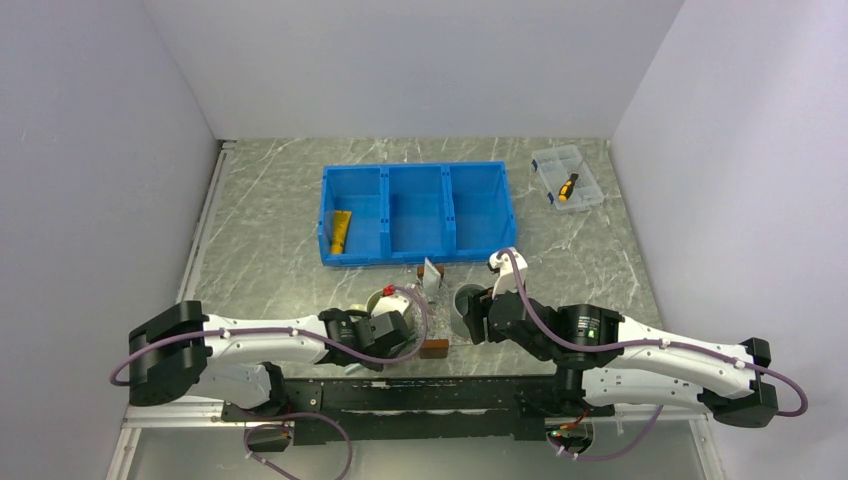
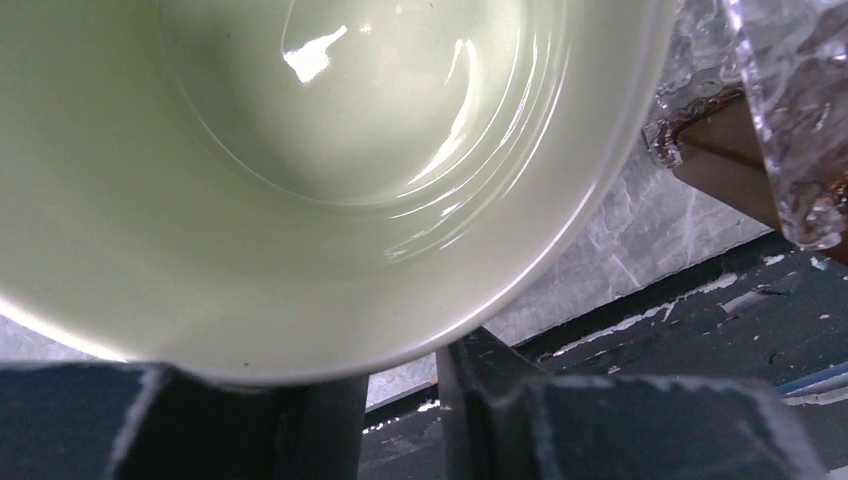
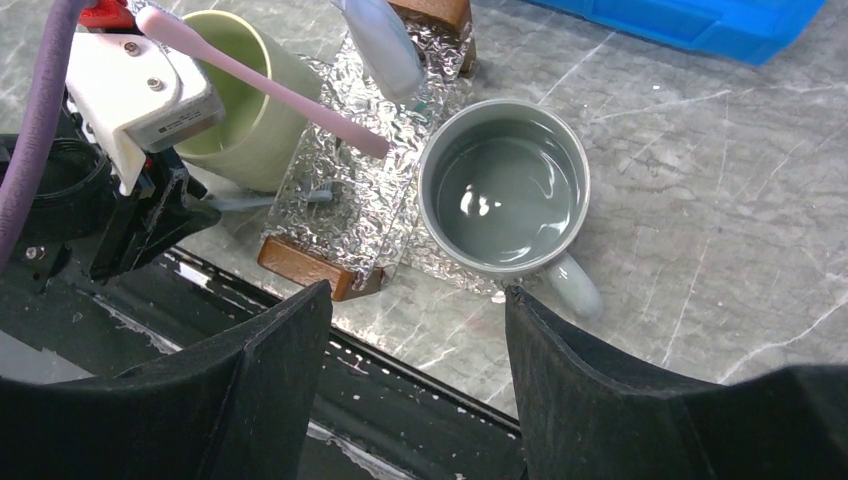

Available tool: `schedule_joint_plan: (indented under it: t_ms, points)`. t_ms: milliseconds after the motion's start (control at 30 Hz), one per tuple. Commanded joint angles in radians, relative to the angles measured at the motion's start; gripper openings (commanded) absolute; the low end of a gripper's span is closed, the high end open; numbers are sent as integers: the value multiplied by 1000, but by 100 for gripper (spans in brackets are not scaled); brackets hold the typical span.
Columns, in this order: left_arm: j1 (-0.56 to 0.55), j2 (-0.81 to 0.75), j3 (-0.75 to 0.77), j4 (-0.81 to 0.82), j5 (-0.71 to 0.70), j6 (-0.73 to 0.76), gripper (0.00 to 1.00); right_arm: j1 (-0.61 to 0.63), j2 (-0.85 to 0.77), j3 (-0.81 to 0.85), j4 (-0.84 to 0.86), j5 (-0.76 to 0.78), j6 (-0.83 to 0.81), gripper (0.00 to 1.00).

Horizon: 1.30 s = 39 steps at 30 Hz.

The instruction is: Prepare toiletry sets of a toothbrush and toothpaste on the tray

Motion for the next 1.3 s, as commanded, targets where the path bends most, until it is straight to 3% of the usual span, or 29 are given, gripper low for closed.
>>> schedule_joint_plan:
  t_ms: [0,667,1267]
  points:
    - [-4,14,-4,35,-6,8,31,-2,-7,4,37,-2,13,66]
    - [-22,17,23,39,55,45,0,-2,10,15,40,-6,14,66]
    - [-140,-45,139,-151,119,38,0,-1,21,35,45,-9,-4,66]
